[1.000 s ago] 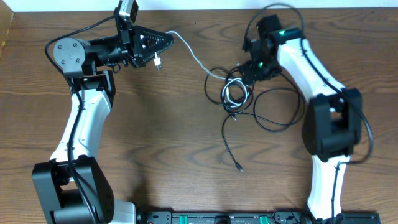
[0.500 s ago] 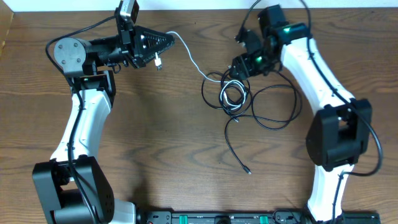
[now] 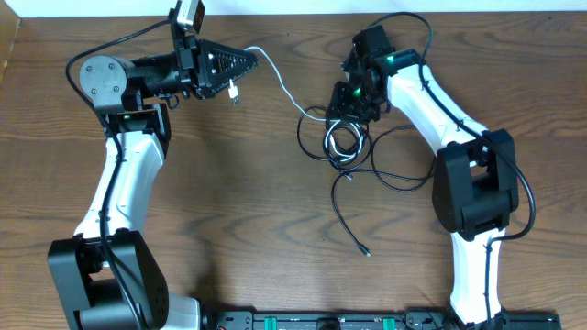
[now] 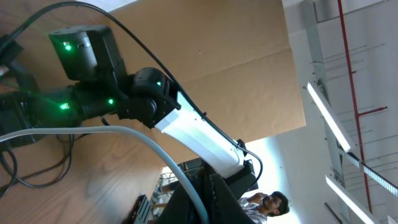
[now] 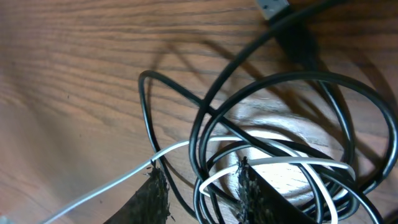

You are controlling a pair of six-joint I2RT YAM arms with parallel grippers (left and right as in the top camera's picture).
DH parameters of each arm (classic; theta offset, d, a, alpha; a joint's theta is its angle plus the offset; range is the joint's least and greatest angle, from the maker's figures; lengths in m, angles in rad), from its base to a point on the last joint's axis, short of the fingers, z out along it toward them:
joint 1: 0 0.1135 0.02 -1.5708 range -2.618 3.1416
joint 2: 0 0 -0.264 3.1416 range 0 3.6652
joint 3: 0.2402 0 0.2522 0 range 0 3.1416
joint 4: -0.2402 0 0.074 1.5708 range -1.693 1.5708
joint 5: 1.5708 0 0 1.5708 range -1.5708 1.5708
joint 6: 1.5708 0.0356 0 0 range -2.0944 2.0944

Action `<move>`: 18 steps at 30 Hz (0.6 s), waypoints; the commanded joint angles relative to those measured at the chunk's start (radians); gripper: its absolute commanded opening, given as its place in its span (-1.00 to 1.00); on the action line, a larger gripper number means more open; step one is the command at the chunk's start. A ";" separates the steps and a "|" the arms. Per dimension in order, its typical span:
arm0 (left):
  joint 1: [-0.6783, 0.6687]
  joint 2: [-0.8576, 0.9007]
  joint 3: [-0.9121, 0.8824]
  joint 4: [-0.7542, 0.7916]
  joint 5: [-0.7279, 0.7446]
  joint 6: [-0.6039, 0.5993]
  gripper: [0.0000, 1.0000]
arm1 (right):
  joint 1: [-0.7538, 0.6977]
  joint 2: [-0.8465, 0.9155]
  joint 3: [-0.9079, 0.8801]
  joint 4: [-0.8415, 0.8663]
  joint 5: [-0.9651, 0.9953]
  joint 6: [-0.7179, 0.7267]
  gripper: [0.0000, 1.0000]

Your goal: Untangle cables

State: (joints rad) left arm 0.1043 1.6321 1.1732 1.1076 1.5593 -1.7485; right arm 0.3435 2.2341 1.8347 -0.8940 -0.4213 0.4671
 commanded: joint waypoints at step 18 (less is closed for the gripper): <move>0.001 -0.016 0.008 0.009 0.012 0.047 -0.85 | 0.005 0.044 -0.082 0.078 0.064 0.163 -0.96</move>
State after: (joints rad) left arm 0.1040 1.6321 1.1732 1.1072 1.5661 -1.7271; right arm 0.3435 2.2707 1.7695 -0.8204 -0.3790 0.6174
